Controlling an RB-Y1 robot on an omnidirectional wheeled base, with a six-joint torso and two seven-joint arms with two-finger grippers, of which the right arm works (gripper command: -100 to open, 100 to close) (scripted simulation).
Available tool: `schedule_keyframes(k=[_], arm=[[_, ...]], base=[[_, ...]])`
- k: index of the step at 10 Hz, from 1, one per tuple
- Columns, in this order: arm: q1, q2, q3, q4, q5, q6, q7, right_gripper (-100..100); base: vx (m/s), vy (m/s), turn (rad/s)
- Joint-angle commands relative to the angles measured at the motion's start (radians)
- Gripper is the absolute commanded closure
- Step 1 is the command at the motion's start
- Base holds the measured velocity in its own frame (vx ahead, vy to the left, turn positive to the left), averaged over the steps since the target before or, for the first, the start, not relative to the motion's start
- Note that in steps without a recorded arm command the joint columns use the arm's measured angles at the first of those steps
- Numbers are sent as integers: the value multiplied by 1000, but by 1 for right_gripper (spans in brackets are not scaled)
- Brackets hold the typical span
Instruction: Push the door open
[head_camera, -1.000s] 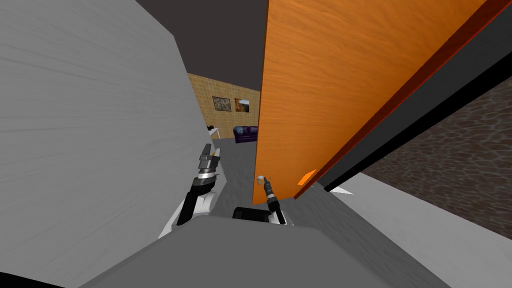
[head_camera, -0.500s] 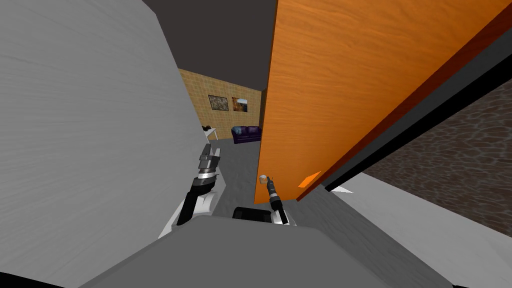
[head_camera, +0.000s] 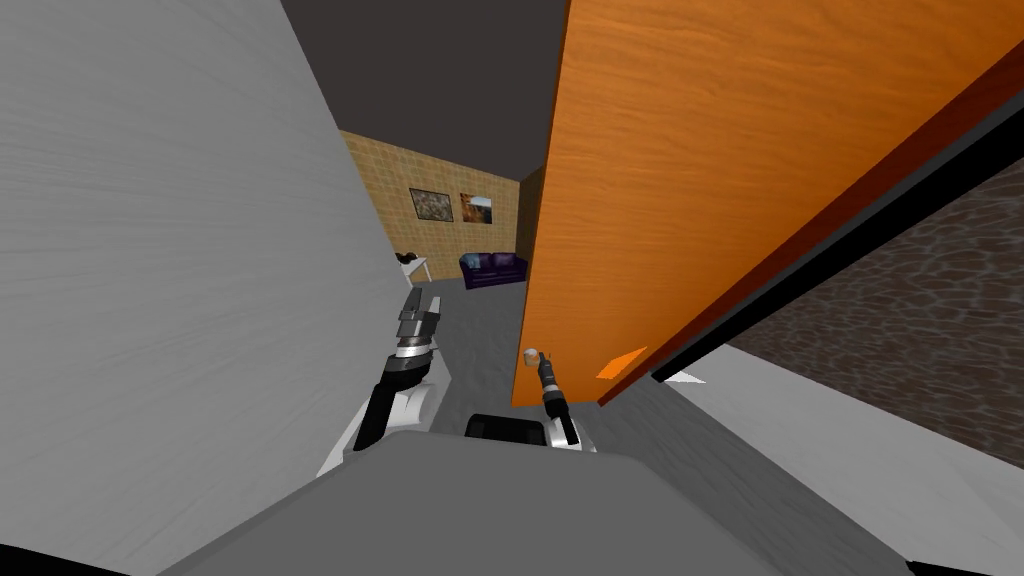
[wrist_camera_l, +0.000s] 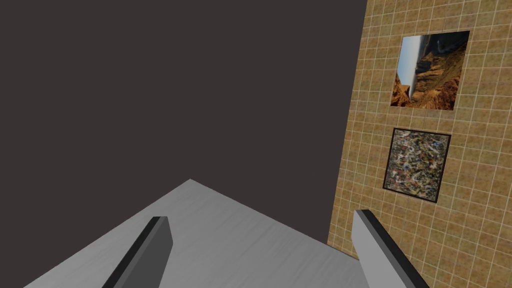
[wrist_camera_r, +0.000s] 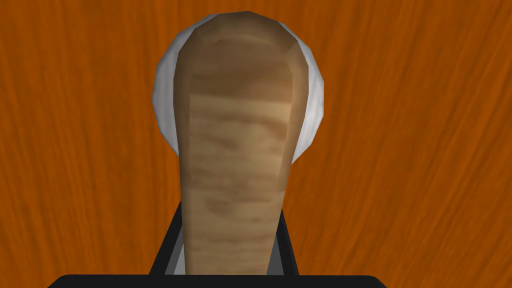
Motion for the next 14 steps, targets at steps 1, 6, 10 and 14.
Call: schedule_keyframes(k=[1, 6, 10, 14], arm=[[-11, -4, -30, 2, -12, 4, 6, 100], [-27, 21, -98, 13, -41, 6, 20, 100], [-27, 26, -131, 15, -54, 7, 24, 100], [-31, -4, -177, 16, -74, 2, 56, 100]], base=[[111, 126, -81], [163, 147, -92], [144, 94, -61], [176, 59, -56]])
